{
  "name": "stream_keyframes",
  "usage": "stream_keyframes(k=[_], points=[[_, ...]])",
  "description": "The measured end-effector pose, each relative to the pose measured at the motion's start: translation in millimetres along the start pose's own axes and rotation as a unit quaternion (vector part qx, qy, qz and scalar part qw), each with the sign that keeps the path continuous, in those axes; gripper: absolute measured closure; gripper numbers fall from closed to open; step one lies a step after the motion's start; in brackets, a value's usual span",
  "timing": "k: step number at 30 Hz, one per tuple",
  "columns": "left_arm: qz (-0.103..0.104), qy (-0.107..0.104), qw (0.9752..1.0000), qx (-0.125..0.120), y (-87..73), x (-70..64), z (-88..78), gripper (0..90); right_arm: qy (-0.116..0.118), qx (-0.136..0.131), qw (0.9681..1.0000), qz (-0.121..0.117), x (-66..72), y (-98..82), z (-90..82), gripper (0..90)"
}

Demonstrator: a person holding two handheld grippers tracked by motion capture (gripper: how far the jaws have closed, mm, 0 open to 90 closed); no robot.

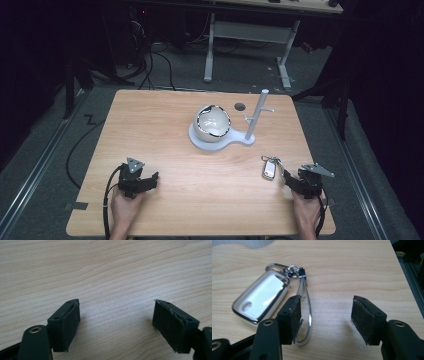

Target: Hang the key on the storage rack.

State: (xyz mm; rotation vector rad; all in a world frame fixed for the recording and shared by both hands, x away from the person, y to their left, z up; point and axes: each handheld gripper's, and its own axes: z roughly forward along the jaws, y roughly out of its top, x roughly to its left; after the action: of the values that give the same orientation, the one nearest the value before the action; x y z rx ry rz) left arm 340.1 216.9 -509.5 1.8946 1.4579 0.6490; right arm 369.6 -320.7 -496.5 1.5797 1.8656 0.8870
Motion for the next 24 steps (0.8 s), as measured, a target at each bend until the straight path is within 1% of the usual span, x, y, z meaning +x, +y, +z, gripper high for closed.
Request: stream_keyframes(k=[14,15,18,23,24], points=[[-0.001,0.000,1.0000,0.000,0.0,0.0,0.0,22.4,0.016,-0.012,0.9997,-0.013,10.9,15.0,-1.5,41.0],[-0.001,0.000,1.0000,0.000,0.0,0.0,0.0,22.4,0.018,-0.013,0.9997,-0.014,13.7,18.0,-1.7,41.0],[-0.001,0.000,1.0000,0.000,0.0,0.1,0.0,22.4,0.021,-0.014,0.9994,-0.021,16.7,21.2,-1.3,41.0],[0.000,0.000,1.0000,0.000,0.1,0.2,0.0,22.4,0.027,-0.013,0.9992,-0.026,21.1,24.9,-0.5,41.0],[0.000,0.000,1.0000,0.000,0.1,0.3,0.0,22.4,0.030,-0.014,0.9990,-0.028,24.3,26.8,0.1,41.4]])
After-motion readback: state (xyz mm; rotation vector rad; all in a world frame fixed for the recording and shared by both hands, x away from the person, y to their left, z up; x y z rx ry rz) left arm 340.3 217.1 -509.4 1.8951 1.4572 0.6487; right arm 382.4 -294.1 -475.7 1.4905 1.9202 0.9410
